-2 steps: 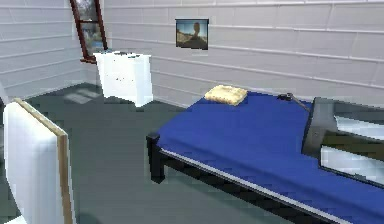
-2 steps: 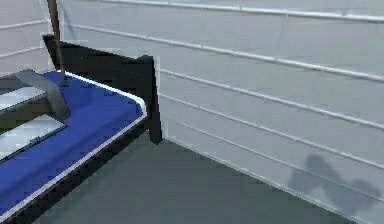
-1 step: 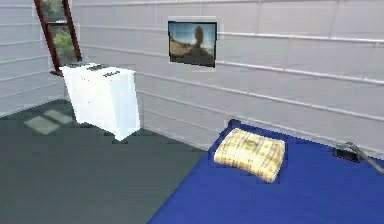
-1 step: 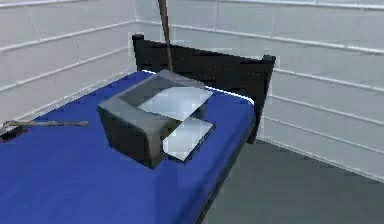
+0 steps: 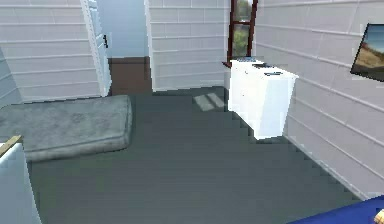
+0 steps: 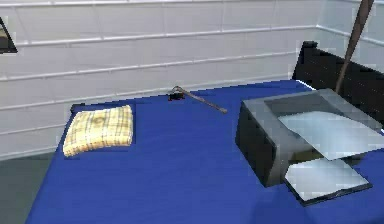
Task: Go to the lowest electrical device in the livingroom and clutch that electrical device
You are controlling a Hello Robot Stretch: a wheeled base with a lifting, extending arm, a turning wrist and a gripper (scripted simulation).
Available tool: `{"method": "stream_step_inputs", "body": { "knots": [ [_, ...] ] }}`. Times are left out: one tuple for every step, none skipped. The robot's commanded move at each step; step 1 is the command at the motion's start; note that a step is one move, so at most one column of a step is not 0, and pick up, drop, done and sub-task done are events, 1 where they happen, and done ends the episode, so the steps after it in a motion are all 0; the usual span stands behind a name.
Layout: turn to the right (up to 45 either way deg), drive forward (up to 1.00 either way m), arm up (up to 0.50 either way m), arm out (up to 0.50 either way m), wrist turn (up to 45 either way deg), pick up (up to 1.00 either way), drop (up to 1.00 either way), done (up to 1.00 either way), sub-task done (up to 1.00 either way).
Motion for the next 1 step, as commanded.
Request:
{"method": "stream_step_inputs", "body": {
  "knots": [
    [-12.0, 0.0, 0.0, 0.0, 0.0, 0.0, 0.0, 0.0, 0.0]
  ]
}}
